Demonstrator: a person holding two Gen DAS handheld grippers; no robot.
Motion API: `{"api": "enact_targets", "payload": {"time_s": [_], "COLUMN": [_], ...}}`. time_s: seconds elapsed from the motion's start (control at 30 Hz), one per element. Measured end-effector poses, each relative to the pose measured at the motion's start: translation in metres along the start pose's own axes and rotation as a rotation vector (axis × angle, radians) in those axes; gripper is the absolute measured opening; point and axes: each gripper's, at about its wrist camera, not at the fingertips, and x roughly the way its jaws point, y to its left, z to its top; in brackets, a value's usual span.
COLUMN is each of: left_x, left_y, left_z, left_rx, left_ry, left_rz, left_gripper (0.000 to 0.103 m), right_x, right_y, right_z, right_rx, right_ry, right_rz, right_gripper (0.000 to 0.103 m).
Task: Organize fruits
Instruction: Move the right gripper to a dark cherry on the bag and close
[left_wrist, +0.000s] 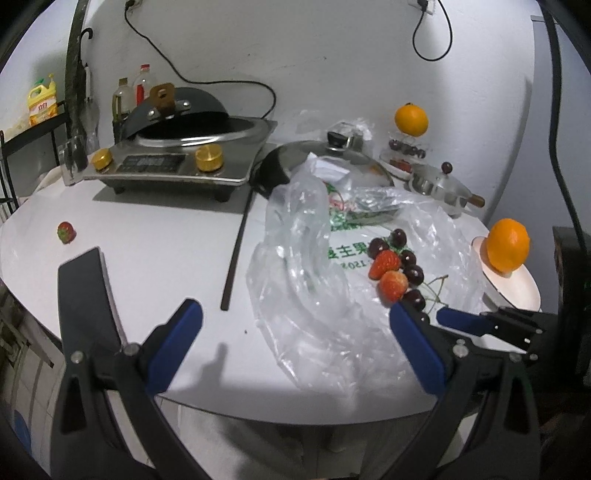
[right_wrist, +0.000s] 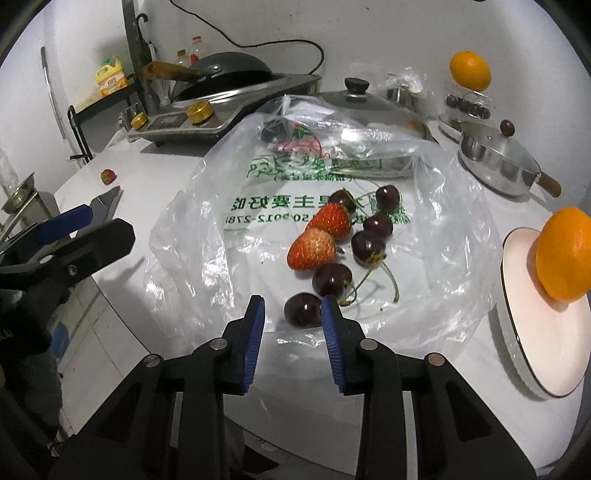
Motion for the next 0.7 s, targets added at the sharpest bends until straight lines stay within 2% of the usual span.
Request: {"api": "enact_targets", "payload": {"time_s": [0.17, 0.7], "left_x": [-0.001, 0.002], "left_y": [-0.001, 0.0], "left_z": [-0.003, -0.002], "left_rx": [0.003, 0.01], "left_ry": [0.004, 0.01], "left_rz": [-0.009, 0.008], "left_gripper": [0.102, 0.102], "right_x": [0.005, 0.025], "right_y": [-0.005, -0.016], "right_z": [-0.007, -0.002], "right_rx": [0.025, 0.098], "right_ry": [0.023, 0.044], "right_rz": [-0.015, 0.019], "right_gripper": [0.034, 0.034]}}
